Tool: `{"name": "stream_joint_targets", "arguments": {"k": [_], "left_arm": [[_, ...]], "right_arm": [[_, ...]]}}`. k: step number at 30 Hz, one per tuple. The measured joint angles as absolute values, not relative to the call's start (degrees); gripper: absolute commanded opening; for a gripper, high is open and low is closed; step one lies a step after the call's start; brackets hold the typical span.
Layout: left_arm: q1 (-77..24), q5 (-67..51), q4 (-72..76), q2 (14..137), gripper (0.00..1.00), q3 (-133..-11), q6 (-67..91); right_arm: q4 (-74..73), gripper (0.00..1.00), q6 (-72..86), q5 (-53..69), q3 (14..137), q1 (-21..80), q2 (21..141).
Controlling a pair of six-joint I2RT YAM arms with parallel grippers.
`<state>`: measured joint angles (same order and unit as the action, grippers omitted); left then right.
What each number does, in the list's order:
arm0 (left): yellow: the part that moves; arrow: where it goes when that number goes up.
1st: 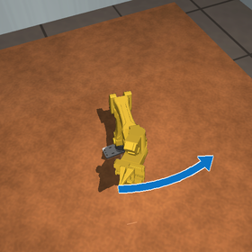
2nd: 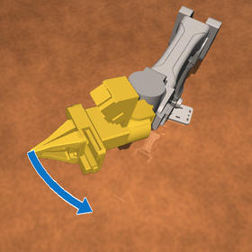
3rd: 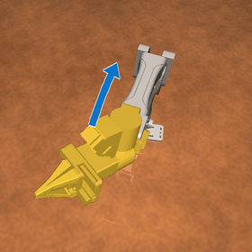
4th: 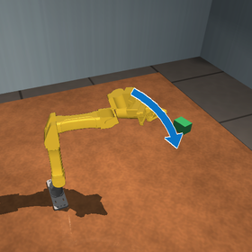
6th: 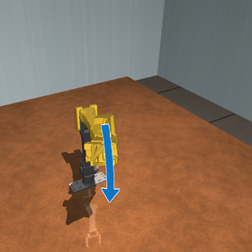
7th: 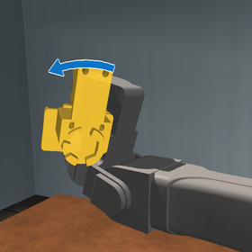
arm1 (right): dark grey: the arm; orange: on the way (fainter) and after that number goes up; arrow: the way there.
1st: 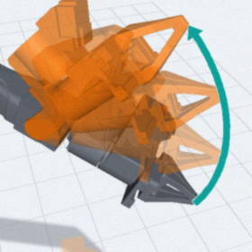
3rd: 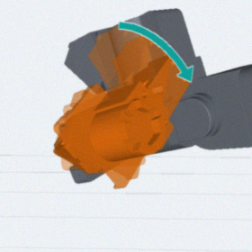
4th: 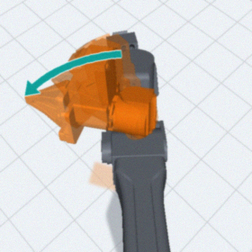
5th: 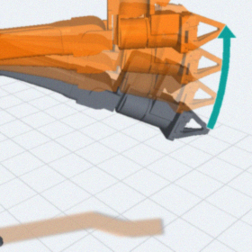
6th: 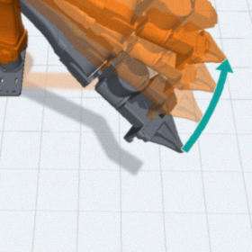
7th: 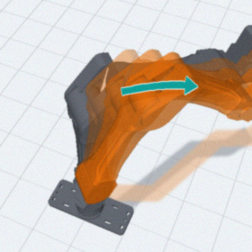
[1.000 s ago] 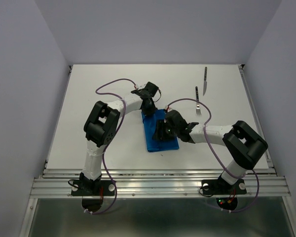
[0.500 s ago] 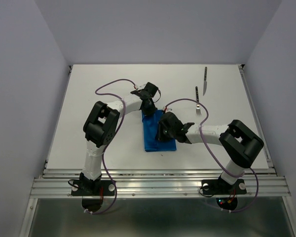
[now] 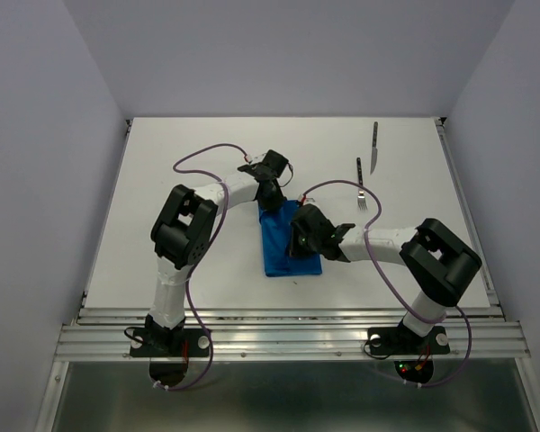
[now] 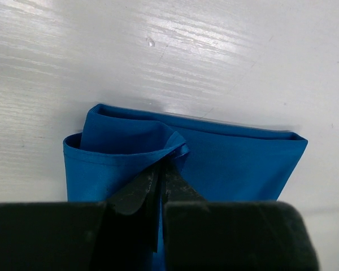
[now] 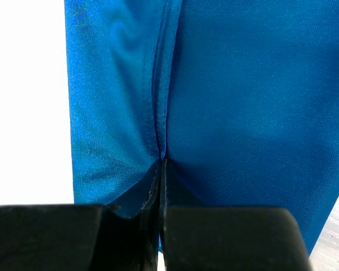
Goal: Fold the napkin into a case and place the utensils inside
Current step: Fold the lower triangle-folded napkin at the center of the board.
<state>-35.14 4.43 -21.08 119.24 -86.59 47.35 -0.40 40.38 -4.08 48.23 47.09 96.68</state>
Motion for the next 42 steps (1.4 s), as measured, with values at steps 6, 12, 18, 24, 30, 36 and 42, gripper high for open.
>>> {"name": "stream_joint_targets", "arguments": {"k": [6, 12, 18, 24, 30, 36, 42], "left_arm": [[-35.1, 3.6, -23.0, 116.9, 0.36, -86.5, 46.1], [-35.1, 2.5, -23.7, 113.4, 0.37, -86.5, 44.8], [-35.1, 0.8, -23.6, 110.8, 0.06, -86.3, 43.7], [-34.6, 1.1, -23.6, 110.4, 0.0, -86.0, 42.4], [-30.9, 3.3, -23.6, 109.6, 0.0, -83.2, 41.5], [-26.2, 5.2, -23.6, 109.4, 0.0, -79.6, 40.9], [-25.9, 4.6, -22.7, 109.8, 0.0, -78.3, 40.9]], "right_arm": [[-0.3, 0.01, 40.8, -4.1, 48.1, 47.1, 96.7], [0.4, 0.01, 41.0, -4.1, 47.8, 47.1, 96.7], [0.5, 0.01, 41.4, -4.1, 47.8, 47.1, 96.7], [1.0, 0.01, 41.7, -4.1, 47.3, 47.1, 96.5], [1.8, 0.01, 41.9, -4.1, 46.8, 47.1, 96.3], [1.8, 0.01, 41.9, -4.1, 46.8, 47.1, 96.3], [1.8, 0.01, 41.9, -4.1, 46.8, 47.1, 96.3]]}}
